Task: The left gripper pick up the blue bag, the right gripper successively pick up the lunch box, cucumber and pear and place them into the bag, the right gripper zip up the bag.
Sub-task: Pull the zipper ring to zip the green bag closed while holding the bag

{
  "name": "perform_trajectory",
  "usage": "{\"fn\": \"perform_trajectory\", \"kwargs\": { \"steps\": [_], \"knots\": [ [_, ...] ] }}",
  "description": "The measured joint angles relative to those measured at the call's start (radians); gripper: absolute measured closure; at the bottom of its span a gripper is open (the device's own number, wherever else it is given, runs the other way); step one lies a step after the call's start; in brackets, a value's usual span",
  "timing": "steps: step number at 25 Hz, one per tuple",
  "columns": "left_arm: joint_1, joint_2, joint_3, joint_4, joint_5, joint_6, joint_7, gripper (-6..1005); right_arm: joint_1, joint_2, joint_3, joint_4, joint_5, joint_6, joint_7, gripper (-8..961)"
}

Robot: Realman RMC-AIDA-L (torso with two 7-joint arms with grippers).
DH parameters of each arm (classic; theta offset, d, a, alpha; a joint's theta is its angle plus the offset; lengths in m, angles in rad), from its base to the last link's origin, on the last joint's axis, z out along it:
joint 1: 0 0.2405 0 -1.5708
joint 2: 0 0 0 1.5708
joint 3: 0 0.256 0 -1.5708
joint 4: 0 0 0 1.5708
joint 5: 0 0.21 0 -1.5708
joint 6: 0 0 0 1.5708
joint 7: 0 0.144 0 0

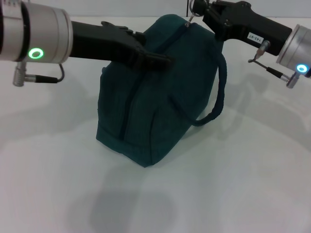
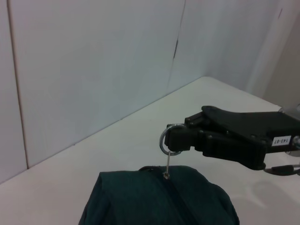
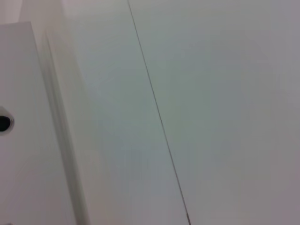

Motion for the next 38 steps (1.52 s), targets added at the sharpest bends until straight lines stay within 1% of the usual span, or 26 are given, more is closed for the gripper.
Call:
{"fn": "perform_trajectory", "kwargs": {
  "steps": [8, 11, 12, 15, 20, 26, 30, 33, 36, 38],
  "knots": [
    [-0.007, 0.001, 0.052, -0.037, 0.035, -0.032, 0.002, 140, 0.000, 0.002, 0.000, 0.000, 0.001, -0.007, 0.000, 789],
    [-0.011, 0.000, 0.052, -0.078, 0.031, -0.056, 0.001, 143, 0.000, 0.002, -0.001, 0.001, 0.001, -0.011, 0.002, 788],
    [-0.012, 0.001, 0.053, -0.107, 0.024, -0.065, 0.007, 143, -0.002, 0.002, -0.001, 0.001, 0.001, -0.015, 0.003, 788],
    [-0.018, 0.002, 0.058, -0.133, 0.027, -0.066, 0.022, 146, -0.007, 0.002, -0.002, 0.001, 0.001, -0.017, 0.006, 786],
    [-0.036, 0.001, 0.057, -0.187, 0.040, -0.076, 0.030, 370, -0.021, 0.002, -0.004, 0.001, 0.001, -0.024, 0.010, 784],
    [-0.031, -0.001, 0.057, -0.185, 0.038, -0.095, 0.029, 519, -0.039, 0.003, -0.001, 0.001, 0.008, -0.036, 0.014, 782],
    [-0.014, -0.001, 0.057, -0.166, 0.035, -0.120, 0.027, 619, -0.051, 0.003, -0.001, 0.001, 0.033, -0.047, 0.017, 780],
    [0.006, -0.001, 0.055, -0.141, 0.029, -0.133, 0.028, 746, -0.060, 0.001, 0.001, 0.012, 0.065, -0.065, 0.036, 779],
    [0.040, 0.000, 0.051, -0.099, -0.003, -0.147, 0.032, 797, -0.062, 0.000, 0.003, 0.025, 0.096, -0.084, 0.054, 778],
    [0.048, 0.000, 0.050, -0.090, -0.011, -0.148, 0.033, 831, -0.062, -0.001, 0.003, 0.039, 0.125, -0.096, 0.083, 777]
  ]
}}
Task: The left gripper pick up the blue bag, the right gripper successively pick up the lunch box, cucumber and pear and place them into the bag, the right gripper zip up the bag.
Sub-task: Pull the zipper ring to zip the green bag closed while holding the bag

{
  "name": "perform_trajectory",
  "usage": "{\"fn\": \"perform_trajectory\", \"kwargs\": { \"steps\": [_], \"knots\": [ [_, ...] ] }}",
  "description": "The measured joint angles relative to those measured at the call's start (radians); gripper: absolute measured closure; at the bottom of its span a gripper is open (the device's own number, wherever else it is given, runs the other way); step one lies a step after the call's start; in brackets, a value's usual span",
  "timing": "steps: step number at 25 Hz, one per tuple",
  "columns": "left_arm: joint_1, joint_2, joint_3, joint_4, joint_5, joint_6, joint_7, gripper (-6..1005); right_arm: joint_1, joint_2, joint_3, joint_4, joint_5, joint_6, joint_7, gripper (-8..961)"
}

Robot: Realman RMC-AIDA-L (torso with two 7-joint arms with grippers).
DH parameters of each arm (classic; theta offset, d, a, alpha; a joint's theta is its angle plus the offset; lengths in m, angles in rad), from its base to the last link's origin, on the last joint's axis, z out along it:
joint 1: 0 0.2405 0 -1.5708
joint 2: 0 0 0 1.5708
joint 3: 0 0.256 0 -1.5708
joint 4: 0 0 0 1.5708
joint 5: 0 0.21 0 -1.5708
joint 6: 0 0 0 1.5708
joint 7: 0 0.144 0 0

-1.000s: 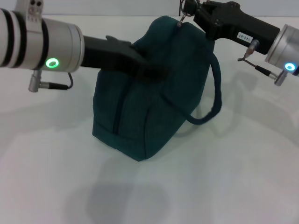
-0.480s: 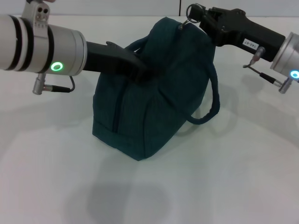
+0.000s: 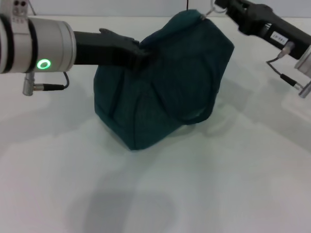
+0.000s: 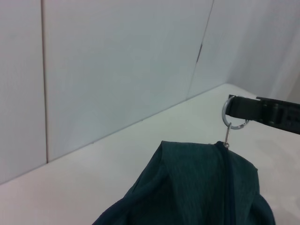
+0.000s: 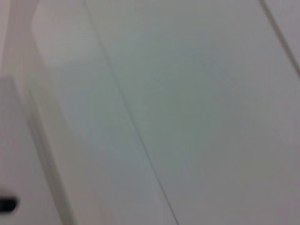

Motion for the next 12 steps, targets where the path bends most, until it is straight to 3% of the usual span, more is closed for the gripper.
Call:
{"fn": "perform_trajectory", "kwargs": {
  "steps": [4, 12],
  "knots": [
    [0.043, -0.001, 0.012, 0.046, -0.041, -0.006, 0.038, 874, 0.002, 0.000, 0.000, 0.032, 0.030, -0.002, 0.068, 776],
    [0.043, -0.001, 0.015, 0.044, -0.044, -0.009, 0.044, 933, -0.002, 0.001, 0.002, 0.039, 0.046, -0.003, 0.100, 772]
  ]
}}
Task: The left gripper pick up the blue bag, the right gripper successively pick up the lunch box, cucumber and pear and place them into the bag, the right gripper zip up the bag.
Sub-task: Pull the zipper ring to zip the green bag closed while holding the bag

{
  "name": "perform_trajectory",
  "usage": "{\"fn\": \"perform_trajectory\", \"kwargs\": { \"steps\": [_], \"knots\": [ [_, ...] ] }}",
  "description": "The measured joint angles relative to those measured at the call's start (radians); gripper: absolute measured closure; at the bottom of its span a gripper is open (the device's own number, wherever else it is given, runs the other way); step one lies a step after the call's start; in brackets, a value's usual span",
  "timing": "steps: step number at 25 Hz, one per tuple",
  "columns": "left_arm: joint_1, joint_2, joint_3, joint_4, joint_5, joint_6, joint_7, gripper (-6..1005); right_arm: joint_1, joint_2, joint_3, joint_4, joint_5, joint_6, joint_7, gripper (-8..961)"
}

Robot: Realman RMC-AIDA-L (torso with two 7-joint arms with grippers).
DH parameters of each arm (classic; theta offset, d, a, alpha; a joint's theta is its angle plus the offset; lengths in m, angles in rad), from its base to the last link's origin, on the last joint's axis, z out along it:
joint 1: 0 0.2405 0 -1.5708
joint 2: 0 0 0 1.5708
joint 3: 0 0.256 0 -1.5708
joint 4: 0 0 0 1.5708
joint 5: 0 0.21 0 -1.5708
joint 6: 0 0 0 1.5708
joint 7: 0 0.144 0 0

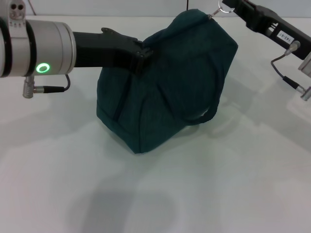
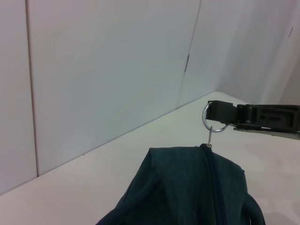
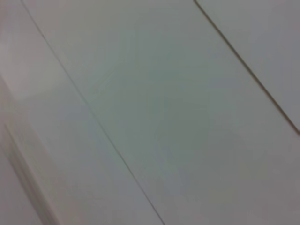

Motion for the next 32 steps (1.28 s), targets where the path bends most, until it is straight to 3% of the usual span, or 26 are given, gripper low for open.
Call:
{"fn": "perform_trajectory", "kwargs": {
  "steps": [21, 32],
  "knots": [
    [0.025, 0.000, 0.005, 0.045, -0.129, 0.000, 0.094, 947, -0.004, -0.002, 0.018, 0.136, 0.138, -0.025, 0.188, 764],
    [0.040, 0.000, -0.008, 0.059, -0.197, 0.000, 0.146, 950, -0.014, -0.002, 0.035, 0.178, 0.157, 0.032, 0.261, 759]
  ]
}}
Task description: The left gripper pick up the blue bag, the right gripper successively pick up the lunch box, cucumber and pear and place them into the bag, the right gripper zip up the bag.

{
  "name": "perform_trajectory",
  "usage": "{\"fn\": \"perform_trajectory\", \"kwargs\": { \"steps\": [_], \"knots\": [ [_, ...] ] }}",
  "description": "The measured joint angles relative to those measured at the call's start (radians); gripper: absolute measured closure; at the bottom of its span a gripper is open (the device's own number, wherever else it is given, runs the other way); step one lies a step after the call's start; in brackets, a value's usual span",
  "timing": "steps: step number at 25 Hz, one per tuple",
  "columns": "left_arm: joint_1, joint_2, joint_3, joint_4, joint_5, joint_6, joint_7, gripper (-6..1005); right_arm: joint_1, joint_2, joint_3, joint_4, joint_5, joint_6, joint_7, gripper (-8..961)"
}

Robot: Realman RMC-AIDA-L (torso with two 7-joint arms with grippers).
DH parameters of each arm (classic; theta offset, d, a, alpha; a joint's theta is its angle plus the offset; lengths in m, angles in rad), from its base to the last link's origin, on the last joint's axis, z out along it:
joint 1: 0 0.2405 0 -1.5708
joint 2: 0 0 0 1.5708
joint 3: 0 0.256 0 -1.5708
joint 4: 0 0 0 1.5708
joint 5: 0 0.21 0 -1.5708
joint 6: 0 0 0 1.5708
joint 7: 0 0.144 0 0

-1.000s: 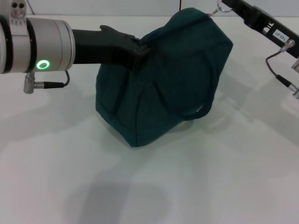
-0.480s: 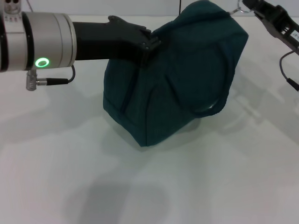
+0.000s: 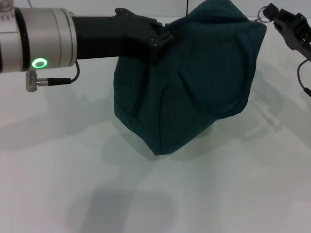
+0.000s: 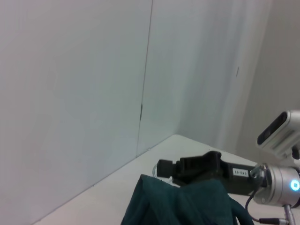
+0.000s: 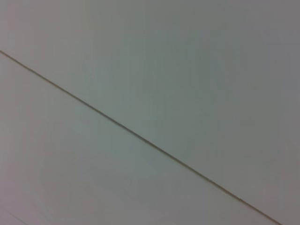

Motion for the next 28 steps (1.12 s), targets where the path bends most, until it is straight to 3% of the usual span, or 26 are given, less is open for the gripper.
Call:
{"fn": "perform_trajectory", "kwargs": {
  "steps": [15, 26, 28],
  "knots": [
    [0.019, 0.000, -0.013, -0.004, -0.061, -0.010, 0.040, 952, -0.001, 0.002, -0.006, -0.005, -0.006, -0.002, -0.004, 753],
    [-0.018, -0.001, -0.005, -0.067, -0.059, -0.042, 0.039, 954, -0.038, -0.010, -0.004, -0.007, -0.009, -0.019, 0.002, 749],
    [-0.028, -0.002, 0.003, -0.093, -0.061, -0.060, 0.041, 954, -0.055, -0.015, 0.005, -0.008, -0.006, -0.019, 0.002, 682]
  ]
}}
